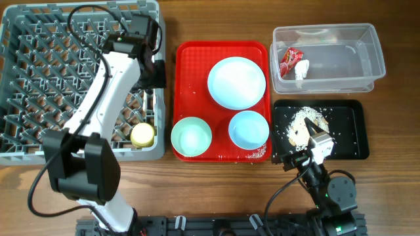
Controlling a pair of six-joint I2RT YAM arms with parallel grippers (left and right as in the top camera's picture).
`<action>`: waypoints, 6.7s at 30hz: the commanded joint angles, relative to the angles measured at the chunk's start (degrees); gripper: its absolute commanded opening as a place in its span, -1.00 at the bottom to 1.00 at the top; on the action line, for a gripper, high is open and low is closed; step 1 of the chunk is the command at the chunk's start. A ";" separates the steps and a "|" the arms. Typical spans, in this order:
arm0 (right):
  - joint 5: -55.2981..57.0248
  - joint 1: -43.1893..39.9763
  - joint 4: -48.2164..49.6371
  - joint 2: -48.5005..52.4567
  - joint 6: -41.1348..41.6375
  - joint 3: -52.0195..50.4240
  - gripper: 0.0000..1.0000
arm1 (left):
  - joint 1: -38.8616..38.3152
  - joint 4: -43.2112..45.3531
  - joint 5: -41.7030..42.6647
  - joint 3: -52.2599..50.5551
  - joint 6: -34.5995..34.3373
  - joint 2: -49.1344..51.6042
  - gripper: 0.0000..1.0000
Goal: Sort waste into correct bins and load items into the dishwasher rack
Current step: 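Reach the left gripper to the light blue bowl and grasp its rim, then lift the light blue bowl and set it in the dish rack, then move the left gripper to the pale green bowl and grasp its rim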
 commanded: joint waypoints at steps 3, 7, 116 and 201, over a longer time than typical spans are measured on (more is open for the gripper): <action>-1.05 -0.28 0.28 -0.46 0.59 -0.07 0.99 | -7.78 -1.92 5.51 3.74 -6.99 -7.65 -0.15; -1.05 -0.28 0.28 -0.46 0.61 -0.07 1.00 | -16.96 -3.21 3.91 3.52 -13.97 -6.62 -0.33; -1.05 -0.28 0.28 -0.46 0.59 -0.07 1.00 | -10.43 -30.42 -52.02 6.93 -41.66 11.41 -0.92; -1.05 -0.28 0.28 -0.46 0.59 -0.07 0.99 | -11.58 -33.88 -32.46 21.57 -62.03 11.26 1.00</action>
